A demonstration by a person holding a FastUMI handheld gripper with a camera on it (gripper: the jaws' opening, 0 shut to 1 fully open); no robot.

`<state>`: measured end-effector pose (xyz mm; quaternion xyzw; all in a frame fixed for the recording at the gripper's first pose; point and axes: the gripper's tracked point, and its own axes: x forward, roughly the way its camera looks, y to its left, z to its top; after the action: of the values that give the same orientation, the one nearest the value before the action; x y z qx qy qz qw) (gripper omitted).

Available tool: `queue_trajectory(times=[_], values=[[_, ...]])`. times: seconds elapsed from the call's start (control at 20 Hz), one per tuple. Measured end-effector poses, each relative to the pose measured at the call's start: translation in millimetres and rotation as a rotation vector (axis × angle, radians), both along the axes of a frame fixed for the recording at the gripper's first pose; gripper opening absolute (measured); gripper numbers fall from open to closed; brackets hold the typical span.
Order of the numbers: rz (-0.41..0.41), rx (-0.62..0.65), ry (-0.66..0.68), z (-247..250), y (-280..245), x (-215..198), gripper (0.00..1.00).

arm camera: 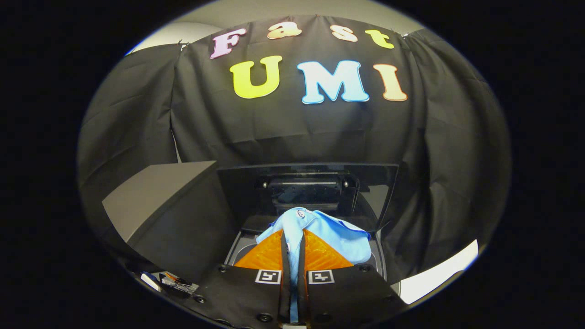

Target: Put the clothes into the washing machine and then close the washing machine lid.

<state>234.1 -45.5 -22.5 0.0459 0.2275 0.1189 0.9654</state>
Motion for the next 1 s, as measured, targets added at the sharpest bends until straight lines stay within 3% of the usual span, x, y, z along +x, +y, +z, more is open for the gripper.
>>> queue_trajectory(times=[0.55,0.6,0.8,1.0], values=[[0.011,-0.049,0.139,-88.7,17.0,2.6,0.1],[0.007,-0.058,0.154,-97.7,16.5,1.5,0.17],[-0.005,-0.058,0.195,-115.6,20.5,-9.9,0.25],[-0.043,-0.05,0.159,-97.7,19.6,-6.5,0.83]])
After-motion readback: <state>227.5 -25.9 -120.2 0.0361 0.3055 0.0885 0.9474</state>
